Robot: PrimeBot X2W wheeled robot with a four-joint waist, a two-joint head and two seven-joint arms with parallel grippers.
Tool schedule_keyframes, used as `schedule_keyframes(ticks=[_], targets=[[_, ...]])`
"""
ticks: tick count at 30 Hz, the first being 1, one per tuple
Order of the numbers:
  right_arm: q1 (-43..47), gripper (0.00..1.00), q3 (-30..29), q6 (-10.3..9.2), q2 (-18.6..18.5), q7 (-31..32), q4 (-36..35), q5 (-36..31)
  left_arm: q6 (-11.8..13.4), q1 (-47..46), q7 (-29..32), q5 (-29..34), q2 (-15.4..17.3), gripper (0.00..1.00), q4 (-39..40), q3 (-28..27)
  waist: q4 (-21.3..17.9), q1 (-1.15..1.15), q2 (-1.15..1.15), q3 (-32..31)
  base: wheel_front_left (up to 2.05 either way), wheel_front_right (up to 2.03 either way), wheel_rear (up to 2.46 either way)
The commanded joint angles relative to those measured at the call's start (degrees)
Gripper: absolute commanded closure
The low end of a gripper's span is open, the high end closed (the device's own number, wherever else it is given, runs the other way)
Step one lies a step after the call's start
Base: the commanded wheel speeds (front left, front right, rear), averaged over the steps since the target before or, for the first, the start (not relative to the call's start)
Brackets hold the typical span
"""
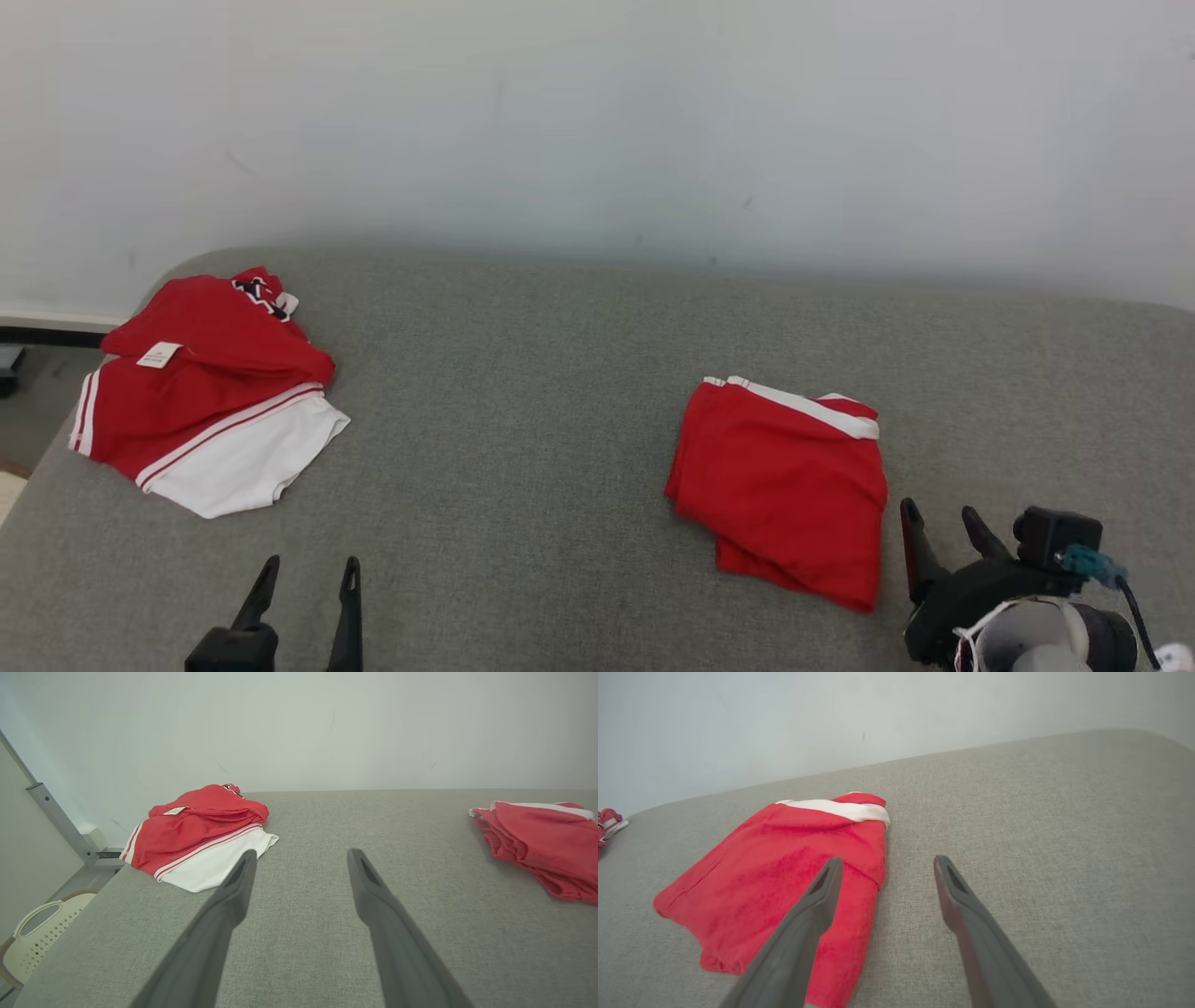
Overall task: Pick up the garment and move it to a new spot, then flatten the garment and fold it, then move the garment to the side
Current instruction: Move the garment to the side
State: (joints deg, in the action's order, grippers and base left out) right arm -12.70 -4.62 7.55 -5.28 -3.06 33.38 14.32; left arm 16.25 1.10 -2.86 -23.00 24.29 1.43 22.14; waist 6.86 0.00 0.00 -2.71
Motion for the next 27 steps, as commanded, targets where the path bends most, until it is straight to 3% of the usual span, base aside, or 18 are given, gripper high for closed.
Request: schedule_keyframes(ticks=[1, 9, 15, 21, 23, 27], targets=[[-1.7, 0.0, 0.1, -0.1, -0.4, 0.6, 2.5, 0.4, -0.2, -0.9, 0.1, 0.4, -0.3, 0.0, -0.3, 0.1, 1.8, 0.0, 0.0, 1.3, 0.0, 0.0, 0.0], [-14.2, 0.0, 1.0, -0.1, -2.8, 1.8, 22.2, 2.4, -1.9, -4.3, -0.8, 0.4, -2.0, 0.0, -2.4, 2.1, 6.7, 0.0, 0.0, 3.9, 0.0, 0.0, 0.0], [-19.1, 0.0, 1.8, -0.1, -3.0, 1.7, 30.8, 4.6, -2.7, -5.5, -1.9, -0.1, -2.8, 0.0, -4.4, 2.6, 8.3, 0.0, 0.0, 5.5, 0.0, 0.0, 0.0], [-20.3, 0.0, 4.1, -0.11, -2.6, 6.4, 37.6, 5.9, -3.1, -7.2, -2.5, -0.3, -3.3, 0.0, -5.6, 2.9, 8.7, 0.0, 0.0, 6.8, 0.0, 0.0, 0.0], [-20.6, 1.0, 4.8, -0.1, -2.1, 4.7, 37.2, 6.9, -3.1, -7.7, -2.7, -0.3, -3.4, 0.0, -5.8, 2.9, 8.6, 0.0, 0.0, 7.1, 0.0, 0.0, 0.0], [-22.5, 1.0, 8.0, -0.1, -3.4, 1.7, 36.0, 6.2, -2.9, -7.7, -3.2, -0.6, -3.1, 0.0, -6.2, 2.4, 6.9, 0.0, 0.0, 7.5, 0.0, 0.0, 0.0]])
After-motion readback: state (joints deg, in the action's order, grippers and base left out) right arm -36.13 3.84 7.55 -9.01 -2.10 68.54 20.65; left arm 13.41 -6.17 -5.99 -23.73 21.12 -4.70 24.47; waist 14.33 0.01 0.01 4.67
